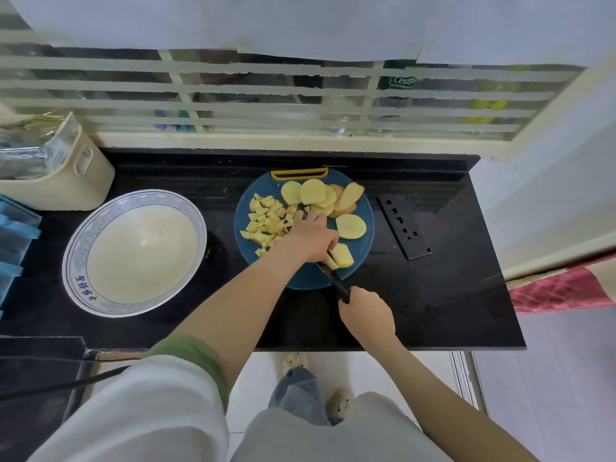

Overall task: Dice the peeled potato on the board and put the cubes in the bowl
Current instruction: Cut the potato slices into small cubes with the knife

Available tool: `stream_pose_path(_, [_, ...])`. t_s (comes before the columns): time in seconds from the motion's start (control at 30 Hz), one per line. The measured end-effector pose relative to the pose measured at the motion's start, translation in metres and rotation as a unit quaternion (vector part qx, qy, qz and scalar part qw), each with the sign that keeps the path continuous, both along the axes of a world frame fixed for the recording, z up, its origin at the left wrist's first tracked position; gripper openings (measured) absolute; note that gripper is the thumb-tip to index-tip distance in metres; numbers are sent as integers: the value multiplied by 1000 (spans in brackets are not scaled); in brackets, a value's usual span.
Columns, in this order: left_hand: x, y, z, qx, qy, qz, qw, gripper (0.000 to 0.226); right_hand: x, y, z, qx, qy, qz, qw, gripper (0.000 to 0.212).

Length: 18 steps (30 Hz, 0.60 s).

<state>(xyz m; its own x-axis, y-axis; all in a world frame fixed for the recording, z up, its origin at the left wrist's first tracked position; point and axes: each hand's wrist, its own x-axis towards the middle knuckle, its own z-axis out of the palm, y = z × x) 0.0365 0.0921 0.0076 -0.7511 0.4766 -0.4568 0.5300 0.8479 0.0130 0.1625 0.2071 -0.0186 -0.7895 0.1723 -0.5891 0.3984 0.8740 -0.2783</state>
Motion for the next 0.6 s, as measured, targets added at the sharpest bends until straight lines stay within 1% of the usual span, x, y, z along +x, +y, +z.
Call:
stream_pose_path(0.1, [-2,5,-5,-26,16,-38,999,17,-2,4,2,9,-4,21,1000,17])
stream_pose_path(0.23, [-5,14,-13,-86,53,-70,992,25,0,9,3,13,-6,36,999,19])
stream_pose_path(0.33, [-7,18,-19,-85,65,-71,992,25,-1,10,3,3,-2,40,999,16])
stream_pose_path(0.4, [-8,19,-18,-48,55,-62,995,21,-3,11,5,-13,-2,30,999,14])
stream_pose_path(0.47, [-11,20,-11,11,48,-35,998,20,-3,14,6,-29,-3,13,999,14])
stream_pose_path(0.53, [-16,20,-1,77,59,21,995,22,-3,18,5,-46,0,-6,999,16])
stream_pose_path(0.6, [-22,18,10,149,90,93,980,26,-3,24,6,-69,9,-39,997,18])
